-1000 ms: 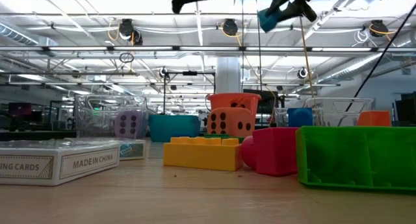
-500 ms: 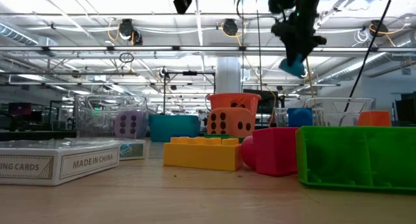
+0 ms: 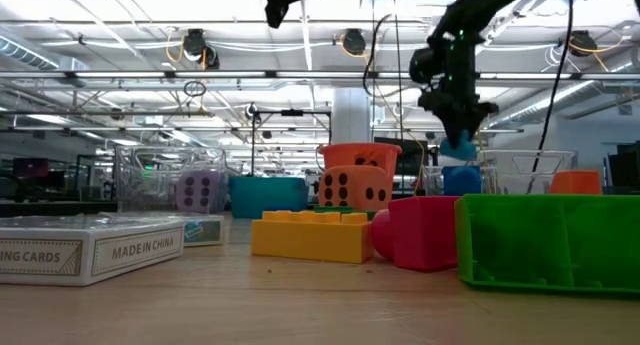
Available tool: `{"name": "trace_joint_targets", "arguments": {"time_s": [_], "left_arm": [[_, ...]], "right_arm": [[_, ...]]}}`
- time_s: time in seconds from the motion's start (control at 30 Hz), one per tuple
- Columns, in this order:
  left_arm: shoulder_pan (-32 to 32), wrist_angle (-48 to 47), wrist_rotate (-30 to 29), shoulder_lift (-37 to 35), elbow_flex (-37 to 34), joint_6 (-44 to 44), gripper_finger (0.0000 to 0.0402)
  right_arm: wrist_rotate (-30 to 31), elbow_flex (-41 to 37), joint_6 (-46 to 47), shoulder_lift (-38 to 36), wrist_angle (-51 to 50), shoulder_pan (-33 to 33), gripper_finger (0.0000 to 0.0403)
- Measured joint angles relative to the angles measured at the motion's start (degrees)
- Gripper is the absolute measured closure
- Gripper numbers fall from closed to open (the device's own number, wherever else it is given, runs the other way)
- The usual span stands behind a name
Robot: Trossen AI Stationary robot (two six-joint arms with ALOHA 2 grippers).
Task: Pick & Place Toys
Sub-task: Put the blue game piece into the right transparent bin
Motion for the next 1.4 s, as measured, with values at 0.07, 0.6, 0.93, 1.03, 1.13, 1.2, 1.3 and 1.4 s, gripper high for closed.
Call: {"name": "trace_joint_targets", "arguments": {"time_s": [0.07, 0.6, 0.93, 1.03, 1.13, 1.2, 1.3, 1.4], "left_arm": [[0.3, -1.3, 0.0, 0.0, 0.0, 0.0, 0.0243], [0.6, -5.7, 0.0, 0.0, 0.0, -0.1, 0.0243], [0.6, -5.8, 0.0, 0.0, 0.0, -0.6, 0.0243], [0.6, -5.9, 0.0, 0.0, 0.0, -0.6, 0.0243], [0.6, -6.3, 0.0, 0.0, 0.0, -0.6, 0.0243], [0.6, -6.6, 0.0, 0.0, 0.0, -0.6, 0.0243], [0.6, -6.7, 0.0, 0.0, 0.0, -0.6, 0.0243], [0.6, -6.9, 0.0, 0.0, 0.0, -0.6, 0.0243]], "right_arm": [[0.0, 0.0, -0.4, 2.0, 0.2, -0.6, 0.0261], [0.0, 0.0, 1.1, 9.2, 5.7, -1.5, 0.0261], [0.2, -0.1, 1.8, 12.2, 7.4, -1.5, 0.0261], [0.4, -0.1, 1.9, 12.2, 8.1, -1.5, 0.0261], [0.4, -0.4, 1.9, 12.2, 9.4, -1.5, 0.0261], [0.5, -0.8, 1.9, 12.2, 9.5, -1.5, 0.0261], [0.6, -1.9, 1.9, 12.2, 10.1, -1.5, 0.0261], [0.6, -2.6, 1.9, 12.2, 10.3, -1.5, 0.0261]]}}
